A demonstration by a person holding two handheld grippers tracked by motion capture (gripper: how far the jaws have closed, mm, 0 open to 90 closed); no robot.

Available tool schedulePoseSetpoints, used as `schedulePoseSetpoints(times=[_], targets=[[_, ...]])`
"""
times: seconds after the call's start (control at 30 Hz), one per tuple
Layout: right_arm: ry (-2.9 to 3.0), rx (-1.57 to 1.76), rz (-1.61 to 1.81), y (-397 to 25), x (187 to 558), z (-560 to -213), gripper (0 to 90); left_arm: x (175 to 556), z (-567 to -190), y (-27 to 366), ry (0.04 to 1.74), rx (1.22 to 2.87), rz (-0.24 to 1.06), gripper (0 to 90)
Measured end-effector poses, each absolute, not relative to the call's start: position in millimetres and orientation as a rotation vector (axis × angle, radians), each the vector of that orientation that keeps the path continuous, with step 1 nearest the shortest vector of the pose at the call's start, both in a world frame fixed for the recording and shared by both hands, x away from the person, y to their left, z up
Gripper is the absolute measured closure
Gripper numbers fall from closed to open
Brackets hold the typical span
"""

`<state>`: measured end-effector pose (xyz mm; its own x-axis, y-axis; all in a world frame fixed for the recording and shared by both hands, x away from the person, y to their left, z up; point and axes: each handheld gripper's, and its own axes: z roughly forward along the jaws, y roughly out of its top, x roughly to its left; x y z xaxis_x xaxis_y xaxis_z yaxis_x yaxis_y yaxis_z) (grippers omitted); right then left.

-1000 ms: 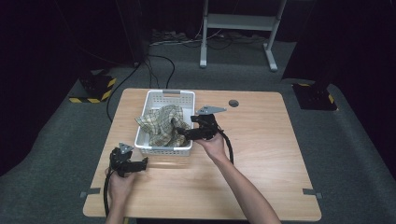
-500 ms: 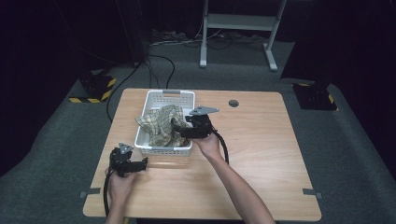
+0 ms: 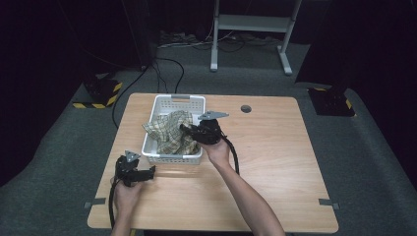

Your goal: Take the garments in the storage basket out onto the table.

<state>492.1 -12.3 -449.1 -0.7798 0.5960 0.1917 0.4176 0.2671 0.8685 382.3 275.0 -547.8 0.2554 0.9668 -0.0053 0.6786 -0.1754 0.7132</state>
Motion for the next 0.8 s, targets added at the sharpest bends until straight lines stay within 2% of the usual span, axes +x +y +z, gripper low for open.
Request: schedulePoseSetpoints(times=[0.07, 0.17, 0.8], targets=[[2.354, 0.959, 1.523, -13, 492, -448, 85.4, 382, -548, 275, 1.490, 1.931, 0.619, 5.0], [2.359, 0.943, 1.512, -13, 491, -447, 86.9, 382, -548, 275, 1.489, 1.931, 0.619, 5.0], [2.343, 0.927, 1.573, -22, 491, -437, 87.9, 382, -548, 275, 1.489, 1.932, 0.619, 5.0]])
